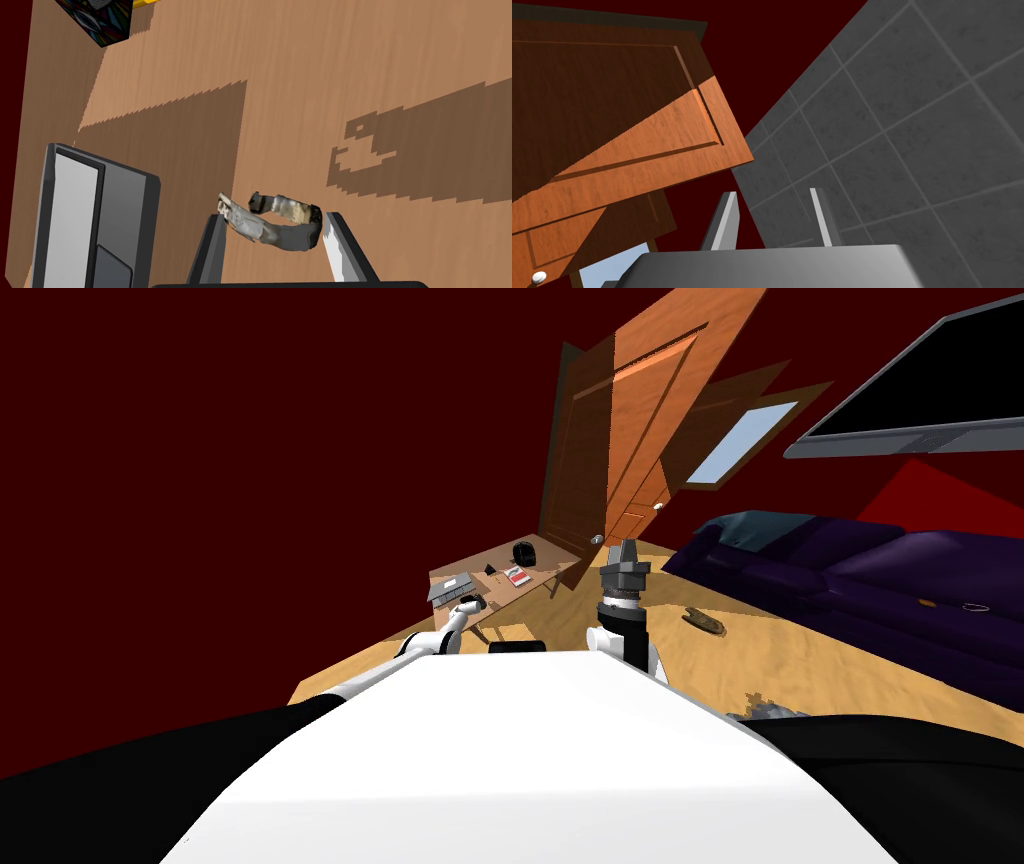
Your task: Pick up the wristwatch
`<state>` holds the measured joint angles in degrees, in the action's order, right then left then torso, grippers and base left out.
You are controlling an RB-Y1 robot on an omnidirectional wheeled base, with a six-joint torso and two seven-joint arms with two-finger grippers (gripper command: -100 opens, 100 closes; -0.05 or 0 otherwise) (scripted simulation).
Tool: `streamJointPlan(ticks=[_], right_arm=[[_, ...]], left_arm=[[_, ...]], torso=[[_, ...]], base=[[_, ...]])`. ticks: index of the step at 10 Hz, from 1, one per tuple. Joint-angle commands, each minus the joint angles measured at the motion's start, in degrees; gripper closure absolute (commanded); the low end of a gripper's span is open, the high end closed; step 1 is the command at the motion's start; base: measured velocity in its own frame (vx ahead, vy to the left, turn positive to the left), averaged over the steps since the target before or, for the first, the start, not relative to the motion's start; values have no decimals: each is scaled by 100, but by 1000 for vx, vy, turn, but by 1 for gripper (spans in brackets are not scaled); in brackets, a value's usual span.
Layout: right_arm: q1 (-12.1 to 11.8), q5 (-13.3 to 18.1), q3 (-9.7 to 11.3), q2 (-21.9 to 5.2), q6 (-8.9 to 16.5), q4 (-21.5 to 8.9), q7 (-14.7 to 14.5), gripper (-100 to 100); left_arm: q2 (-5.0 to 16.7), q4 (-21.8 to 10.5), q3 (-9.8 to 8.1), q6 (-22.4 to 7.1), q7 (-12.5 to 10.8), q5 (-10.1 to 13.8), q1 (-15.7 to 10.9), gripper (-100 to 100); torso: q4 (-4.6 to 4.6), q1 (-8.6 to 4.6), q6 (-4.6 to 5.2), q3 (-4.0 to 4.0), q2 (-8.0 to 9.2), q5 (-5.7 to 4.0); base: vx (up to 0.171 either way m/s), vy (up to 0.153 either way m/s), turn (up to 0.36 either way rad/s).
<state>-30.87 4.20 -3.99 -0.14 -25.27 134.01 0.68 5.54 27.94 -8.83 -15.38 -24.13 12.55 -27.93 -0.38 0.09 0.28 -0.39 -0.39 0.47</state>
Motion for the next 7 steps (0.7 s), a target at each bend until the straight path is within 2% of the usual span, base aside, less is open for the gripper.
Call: streamJointPlan(ticks=[1, 2, 3, 4, 5, 7], right_arm=[[0, 0, 0, 0, 0, 0, 0, 0], [0, 0, 0, 0, 0, 0, 0, 0], [0, 0, 0, 0, 0, 0, 0, 0], [1, 0, 1, 0, 0, 0, 0, 0], [0, 0, 0, 0, 0, 0, 0, 0], [0, 0, 0, 0, 0, 0, 0, 0]], left_arm=[[0, 0, 0, 0, 0, 0, 0, 100], [0, 0, 0, 0, 0, 0, 0, 0], [-25, 286, -124, -232, -9, 30, 287, 100], [-25, 495, -124, -232, -9, 30, 420, 100], [-27, 674, -248, -387, 12, 122, 617, 100], [-27, 1023, -248, -387, 12, 122, 895, 100]], torso=[[0, 0, 0, 0, 0, 0], [0, 0, 0, 0, 0, 0], [0, 0, 0, 0, 0, 0], [-3, -8, 14, -3, -4, 5], [-4, -7, 3, -6, -7, 1], [-8, -4, 0, -9, -12, 4]], base=[[0, 0, 0], [0, 0, 0], [19, -17, -345], [23, -14, -182], [31, -24, -267], [22, -13, -55]])
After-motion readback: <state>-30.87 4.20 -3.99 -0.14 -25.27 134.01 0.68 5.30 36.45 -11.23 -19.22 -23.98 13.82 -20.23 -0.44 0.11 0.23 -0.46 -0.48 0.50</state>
